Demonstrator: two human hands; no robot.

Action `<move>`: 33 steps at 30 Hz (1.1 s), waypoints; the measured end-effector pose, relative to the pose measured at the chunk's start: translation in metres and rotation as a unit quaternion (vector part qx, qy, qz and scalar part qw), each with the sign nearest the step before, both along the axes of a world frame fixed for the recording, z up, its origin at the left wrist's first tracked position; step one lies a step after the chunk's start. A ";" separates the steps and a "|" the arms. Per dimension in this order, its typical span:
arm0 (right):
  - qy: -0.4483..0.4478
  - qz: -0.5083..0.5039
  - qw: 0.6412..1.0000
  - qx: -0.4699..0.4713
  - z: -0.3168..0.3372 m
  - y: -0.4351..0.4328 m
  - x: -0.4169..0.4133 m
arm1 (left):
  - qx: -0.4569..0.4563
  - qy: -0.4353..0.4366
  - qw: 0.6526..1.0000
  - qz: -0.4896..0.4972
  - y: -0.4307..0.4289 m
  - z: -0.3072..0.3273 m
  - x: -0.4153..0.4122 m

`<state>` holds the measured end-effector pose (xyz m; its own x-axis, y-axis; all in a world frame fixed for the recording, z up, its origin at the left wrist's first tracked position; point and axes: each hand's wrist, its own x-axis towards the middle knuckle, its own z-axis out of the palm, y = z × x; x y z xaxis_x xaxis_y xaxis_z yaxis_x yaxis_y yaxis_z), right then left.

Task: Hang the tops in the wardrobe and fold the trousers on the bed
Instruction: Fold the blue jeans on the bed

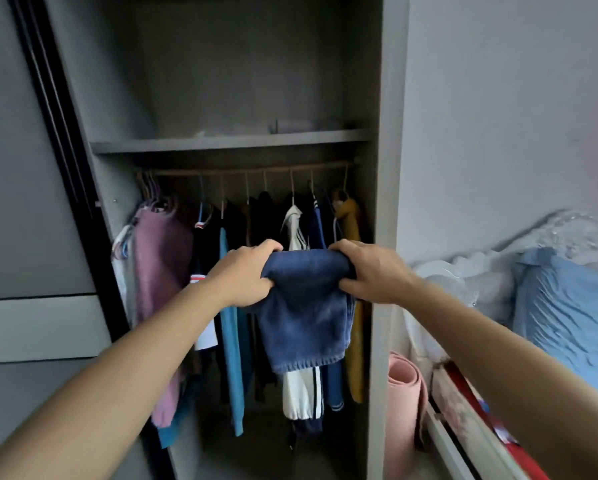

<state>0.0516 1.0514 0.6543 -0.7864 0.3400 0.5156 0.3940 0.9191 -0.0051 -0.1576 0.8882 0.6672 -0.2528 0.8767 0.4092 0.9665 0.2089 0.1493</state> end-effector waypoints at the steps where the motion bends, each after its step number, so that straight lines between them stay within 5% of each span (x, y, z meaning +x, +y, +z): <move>1: 0.014 0.008 1.000 0.017 0.018 -0.005 -0.013 | 0.023 0.012 1.000 0.001 -0.007 0.016 -0.012; 19: 0.210 0.048 0.948 0.235 0.315 0.019 -0.139 | 0.280 0.190 0.940 0.043 0.012 0.308 -0.125; 33: 0.257 0.070 0.928 0.259 0.376 0.167 -0.269 | 0.338 0.220 0.912 0.071 0.147 0.361 -0.235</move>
<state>-0.2170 1.2181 1.0308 -0.4092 -0.1458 0.9007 0.3388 0.8923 0.2983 -0.3922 1.0351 1.0285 -0.0245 0.3583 0.9333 0.9345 0.3397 -0.1059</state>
